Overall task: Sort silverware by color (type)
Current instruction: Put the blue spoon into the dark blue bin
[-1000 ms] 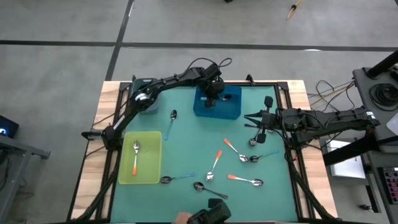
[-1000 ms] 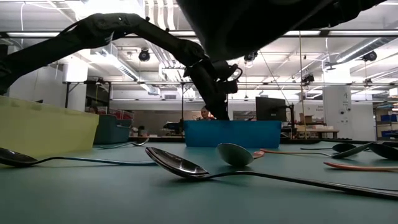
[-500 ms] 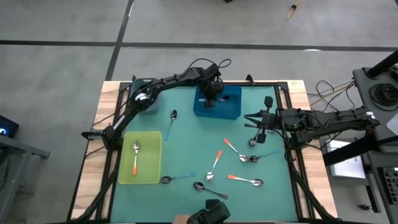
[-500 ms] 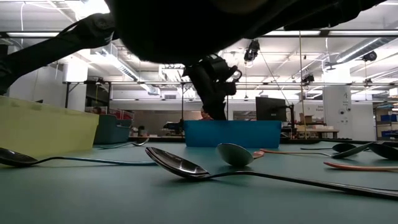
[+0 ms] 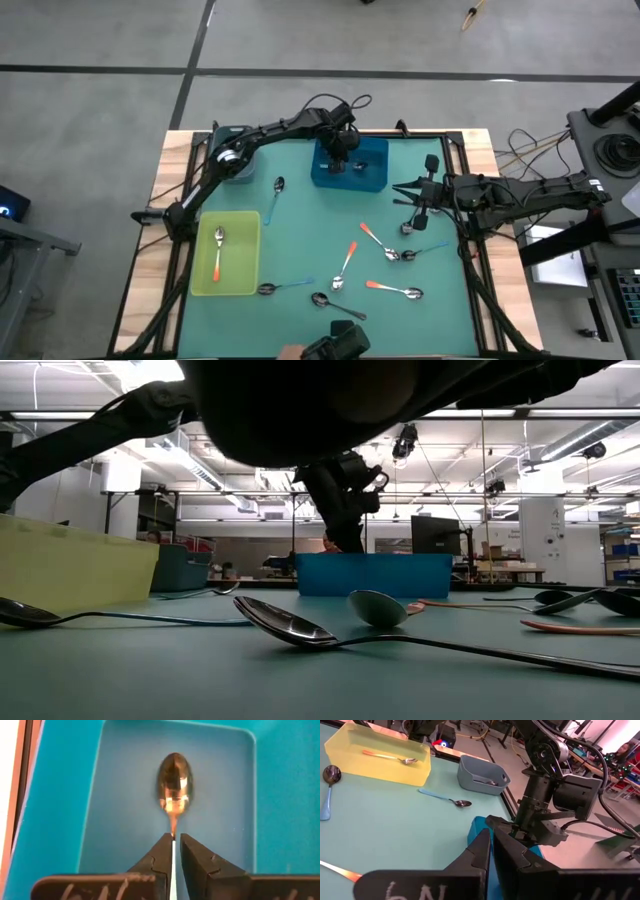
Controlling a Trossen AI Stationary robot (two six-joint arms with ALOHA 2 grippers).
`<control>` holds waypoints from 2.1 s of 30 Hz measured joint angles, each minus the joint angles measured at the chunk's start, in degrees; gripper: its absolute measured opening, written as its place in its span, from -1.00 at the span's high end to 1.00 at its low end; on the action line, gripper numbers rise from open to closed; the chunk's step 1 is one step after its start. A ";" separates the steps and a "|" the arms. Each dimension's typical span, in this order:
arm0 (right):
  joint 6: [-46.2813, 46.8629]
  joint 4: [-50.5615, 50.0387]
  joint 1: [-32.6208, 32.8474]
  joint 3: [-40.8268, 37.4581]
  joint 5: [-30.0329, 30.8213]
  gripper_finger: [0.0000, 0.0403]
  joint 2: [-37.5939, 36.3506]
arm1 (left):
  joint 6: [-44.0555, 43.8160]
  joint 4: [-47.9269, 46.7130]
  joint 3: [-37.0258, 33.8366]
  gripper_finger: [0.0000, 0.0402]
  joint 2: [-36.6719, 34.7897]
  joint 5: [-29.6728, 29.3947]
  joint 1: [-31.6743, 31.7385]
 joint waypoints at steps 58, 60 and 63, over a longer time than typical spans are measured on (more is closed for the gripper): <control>16.44 -4.97 -24.88 36.62 -3.79 0.94 47.10 | 0.98 41.41 -58.12 1.00 -62.00 -0.24 -1.77; 16.41 -7.01 -26.02 39.86 -5.42 0.94 50.24 | 1.01 43.30 -60.90 1.00 -64.57 -0.23 -1.56; 16.33 -9.79 -27.36 43.93 -7.66 0.94 54.51 | 0.97 45.04 -64.33 1.00 -68.05 -0.29 -0.74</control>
